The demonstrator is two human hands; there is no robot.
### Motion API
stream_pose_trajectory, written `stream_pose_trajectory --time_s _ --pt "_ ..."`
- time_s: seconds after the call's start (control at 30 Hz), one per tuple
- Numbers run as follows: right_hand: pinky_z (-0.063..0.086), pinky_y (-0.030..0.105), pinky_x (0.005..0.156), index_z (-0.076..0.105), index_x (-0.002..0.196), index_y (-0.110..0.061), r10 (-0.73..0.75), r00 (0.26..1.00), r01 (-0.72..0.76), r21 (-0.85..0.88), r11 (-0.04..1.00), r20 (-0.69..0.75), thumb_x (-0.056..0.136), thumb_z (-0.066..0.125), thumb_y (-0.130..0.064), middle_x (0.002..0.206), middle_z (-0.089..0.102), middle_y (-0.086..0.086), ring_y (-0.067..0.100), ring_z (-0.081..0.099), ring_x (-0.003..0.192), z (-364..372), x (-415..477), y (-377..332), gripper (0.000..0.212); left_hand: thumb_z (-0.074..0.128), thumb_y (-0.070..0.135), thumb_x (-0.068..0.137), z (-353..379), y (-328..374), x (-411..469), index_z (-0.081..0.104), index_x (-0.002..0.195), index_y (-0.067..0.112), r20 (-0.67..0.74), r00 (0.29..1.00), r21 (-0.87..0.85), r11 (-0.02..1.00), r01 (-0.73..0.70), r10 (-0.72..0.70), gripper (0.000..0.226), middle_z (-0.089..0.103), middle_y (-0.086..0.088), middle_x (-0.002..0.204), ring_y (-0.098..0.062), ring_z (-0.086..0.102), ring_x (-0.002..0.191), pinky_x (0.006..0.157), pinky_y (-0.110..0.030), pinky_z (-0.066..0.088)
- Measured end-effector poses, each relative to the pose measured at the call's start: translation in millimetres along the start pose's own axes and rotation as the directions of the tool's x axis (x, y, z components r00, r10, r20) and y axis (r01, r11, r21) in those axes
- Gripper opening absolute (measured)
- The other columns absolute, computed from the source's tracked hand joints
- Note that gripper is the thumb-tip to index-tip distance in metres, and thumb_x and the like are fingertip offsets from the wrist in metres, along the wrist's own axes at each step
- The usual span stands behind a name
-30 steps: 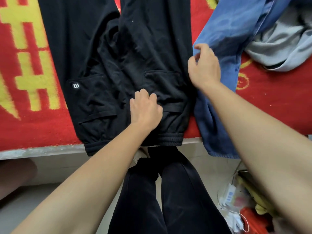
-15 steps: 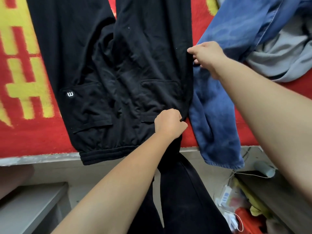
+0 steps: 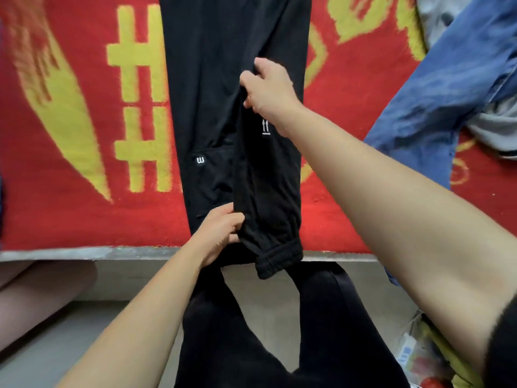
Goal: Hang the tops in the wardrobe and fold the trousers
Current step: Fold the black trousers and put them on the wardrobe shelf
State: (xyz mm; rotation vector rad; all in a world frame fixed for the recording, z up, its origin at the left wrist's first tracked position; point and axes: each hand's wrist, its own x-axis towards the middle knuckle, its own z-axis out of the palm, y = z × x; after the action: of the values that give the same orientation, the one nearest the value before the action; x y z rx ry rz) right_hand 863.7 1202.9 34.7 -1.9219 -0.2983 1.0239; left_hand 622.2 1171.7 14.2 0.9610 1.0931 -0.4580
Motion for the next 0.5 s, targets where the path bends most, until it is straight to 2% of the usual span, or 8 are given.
stream_pose_trajectory --time_s 0.07,0.13,0.23,0.37,0.5 --pt "0.047 0.022 0.064 0.054 0.103 -0.017 0.014 1.0 -0.013 -0.023 1.0 0.018 0.093 0.049 -0.018 0.049 0.053 -0.013 0.004 0.062 0.051 40 4 -2 0.011 0.048 0.006 0.066 -32 -14 -3 0.073 0.077 0.022 -0.106 0.994 -0.037 0.999 0.021 -0.024 0.031 0.069 0.001 0.075 -0.012 0.065 0.068 0.063 -0.029 0.056" --pt "0.05 0.023 0.07 0.056 0.124 -0.009 0.026 0.999 -0.024 -0.06 0.998 0.034 0.095 0.047 -0.02 0.054 0.055 -0.014 0.003 0.064 0.058 76 11 0 0.032 0.048 0.007 0.064 -60 -24 2 0.062 0.08 0.014 -0.21 0.977 -0.031 0.999 0.039 -0.044 0.022 0.059 -0.002 0.072 -0.018 0.059 0.068 0.064 -0.033 0.052" --pt "0.053 0.023 0.082 0.04 0.15 -0.012 0.025 0.998 -0.018 -0.116 0.993 0.058 0.099 0.044 -0.019 0.068 0.057 -0.011 0.005 0.065 0.07 119 17 8 0.051 0.049 0.011 0.064 -89 -39 11 0.051 0.082 0.014 -0.313 0.949 0.009 0.999 0.035 -0.031 0.018 0.049 -0.003 0.071 -0.019 0.048 0.072 0.066 -0.038 0.041" --pt "0.054 0.026 0.09 0.021 0.158 -0.013 0.023 0.995 -0.011 -0.127 0.992 0.094 0.104 0.042 -0.017 0.077 0.056 -0.01 0.003 0.068 0.078 148 25 23 0.058 0.051 0.011 0.073 -107 -56 23 0.053 0.074 0.015 -0.378 0.926 0.063 0.998 0.012 0.013 0.005 0.053 0.003 0.066 -0.017 0.048 0.065 0.06 -0.03 0.039" --pt "0.054 0.031 0.095 0.025 0.157 -0.011 -0.001 0.993 0.02 -0.158 0.987 0.118 0.104 0.045 -0.021 0.088 0.059 -0.011 0.005 0.07 0.088 152 22 43 0.058 0.05 0.013 0.085 -104 -66 27 0.05 0.079 0.021 -0.485 0.86 0.254 0.967 -0.035 0.158 0.01 0.05 0.008 0.071 -0.006 0.046 0.06 0.055 -0.024 0.036"
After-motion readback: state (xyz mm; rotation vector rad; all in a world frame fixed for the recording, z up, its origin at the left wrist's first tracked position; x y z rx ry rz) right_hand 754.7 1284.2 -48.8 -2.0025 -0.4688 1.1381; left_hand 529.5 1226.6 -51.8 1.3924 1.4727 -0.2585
